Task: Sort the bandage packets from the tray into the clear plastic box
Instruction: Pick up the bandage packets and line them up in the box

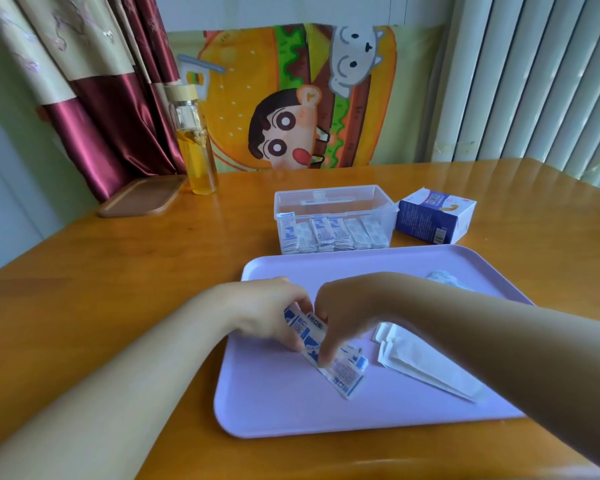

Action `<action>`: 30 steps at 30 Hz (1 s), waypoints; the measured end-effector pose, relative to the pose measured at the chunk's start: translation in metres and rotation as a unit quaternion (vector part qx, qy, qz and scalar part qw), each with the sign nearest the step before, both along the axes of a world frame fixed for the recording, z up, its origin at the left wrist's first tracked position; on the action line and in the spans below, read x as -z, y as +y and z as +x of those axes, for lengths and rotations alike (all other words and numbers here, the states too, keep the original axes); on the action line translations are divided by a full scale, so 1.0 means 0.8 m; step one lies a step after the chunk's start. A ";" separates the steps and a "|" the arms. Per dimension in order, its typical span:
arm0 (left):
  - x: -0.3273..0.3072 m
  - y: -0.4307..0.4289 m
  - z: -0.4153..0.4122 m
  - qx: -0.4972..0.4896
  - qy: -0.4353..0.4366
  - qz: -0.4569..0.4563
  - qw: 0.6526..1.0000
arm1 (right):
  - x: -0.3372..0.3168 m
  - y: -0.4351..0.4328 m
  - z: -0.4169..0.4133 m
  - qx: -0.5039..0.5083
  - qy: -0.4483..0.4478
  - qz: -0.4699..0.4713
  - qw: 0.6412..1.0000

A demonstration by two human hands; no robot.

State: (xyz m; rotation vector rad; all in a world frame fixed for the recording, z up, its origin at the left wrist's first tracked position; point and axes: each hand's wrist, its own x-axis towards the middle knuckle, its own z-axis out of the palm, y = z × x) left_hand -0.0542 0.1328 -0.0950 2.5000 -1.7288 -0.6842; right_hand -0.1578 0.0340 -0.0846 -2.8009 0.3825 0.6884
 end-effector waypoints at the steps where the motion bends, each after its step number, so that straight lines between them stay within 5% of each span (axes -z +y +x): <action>1: 0.002 0.002 -0.001 -0.003 -0.005 -0.002 1.000 | 0.003 0.001 0.001 -0.006 -0.001 -0.006 1.000; 4: 0.004 0.009 0.002 -0.012 -0.018 -0.046 0.999 | 0.004 0.002 0.001 -0.009 -0.035 -0.013 0.999; 10: 0.012 0.003 0.014 -0.142 0.036 -0.279 0.949 | -0.007 -0.026 0.006 0.044 -0.261 -0.045 0.963; 30: 0.058 -0.022 -0.011 -0.089 0.067 -0.262 0.959 | 0.033 -0.058 -0.019 0.091 -0.254 0.020 0.963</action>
